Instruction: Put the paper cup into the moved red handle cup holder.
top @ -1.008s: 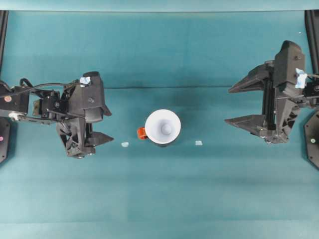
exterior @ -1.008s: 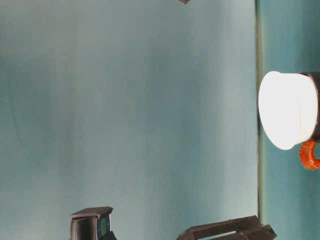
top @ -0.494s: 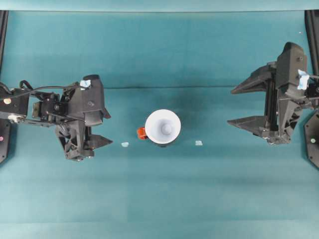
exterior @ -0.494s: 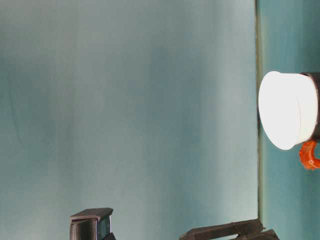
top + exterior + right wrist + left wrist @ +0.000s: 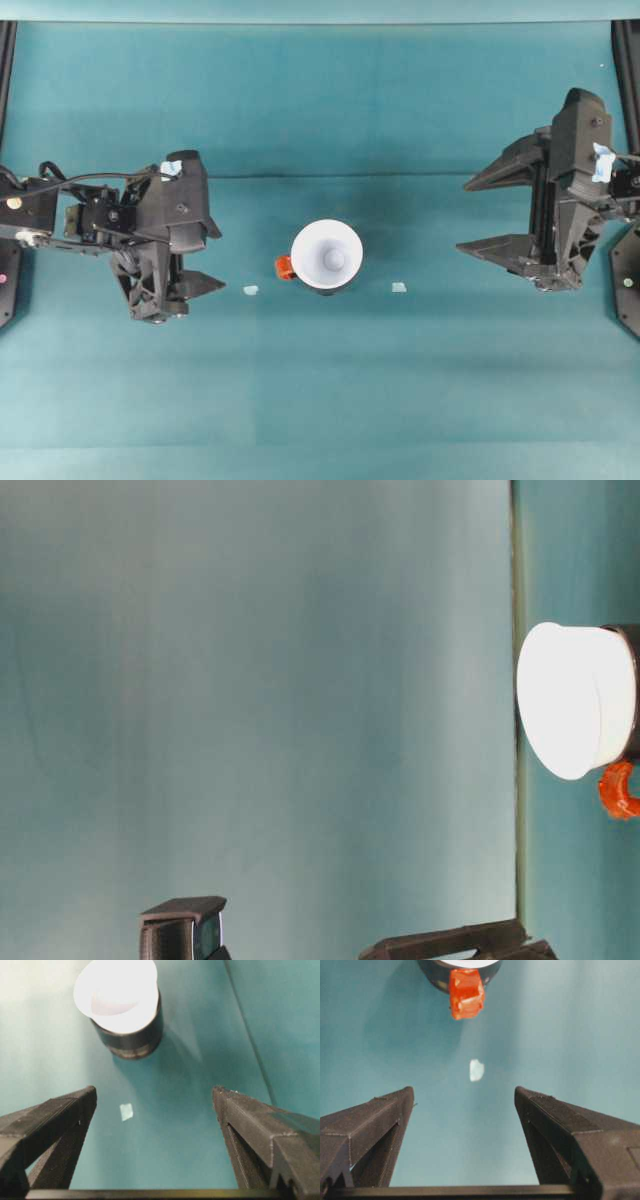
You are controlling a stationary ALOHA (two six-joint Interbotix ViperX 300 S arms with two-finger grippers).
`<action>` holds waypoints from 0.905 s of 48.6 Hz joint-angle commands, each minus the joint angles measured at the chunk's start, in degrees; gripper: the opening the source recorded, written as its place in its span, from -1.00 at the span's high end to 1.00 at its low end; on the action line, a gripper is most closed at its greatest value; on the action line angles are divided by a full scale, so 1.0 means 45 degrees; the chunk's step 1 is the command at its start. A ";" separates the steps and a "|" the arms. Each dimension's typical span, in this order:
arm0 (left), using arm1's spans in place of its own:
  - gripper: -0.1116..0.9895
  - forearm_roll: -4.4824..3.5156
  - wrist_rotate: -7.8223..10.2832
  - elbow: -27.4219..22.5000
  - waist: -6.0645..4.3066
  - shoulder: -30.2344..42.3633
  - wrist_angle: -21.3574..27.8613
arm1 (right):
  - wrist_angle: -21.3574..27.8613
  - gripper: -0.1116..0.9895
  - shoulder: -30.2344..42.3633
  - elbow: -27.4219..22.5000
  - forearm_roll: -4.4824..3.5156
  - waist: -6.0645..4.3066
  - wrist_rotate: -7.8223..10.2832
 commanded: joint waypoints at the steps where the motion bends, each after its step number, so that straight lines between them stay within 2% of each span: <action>1: -0.85 0.0000 -0.0020 0.0098 -0.0020 -0.0234 0.0059 | -0.0039 -0.78 -0.0020 -0.0020 0.0039 -0.0059 0.0000; 11: -0.85 0.0000 0.0098 0.0547 -0.0059 -0.0918 -0.0020 | 0.0215 -0.78 -0.0137 0.0156 0.0039 -0.0078 0.0020; 44: -0.84 0.0000 0.0039 0.0234 -0.0098 -0.1074 -0.0059 | 0.0215 -0.78 -0.0176 0.0215 0.0039 -0.0059 0.0020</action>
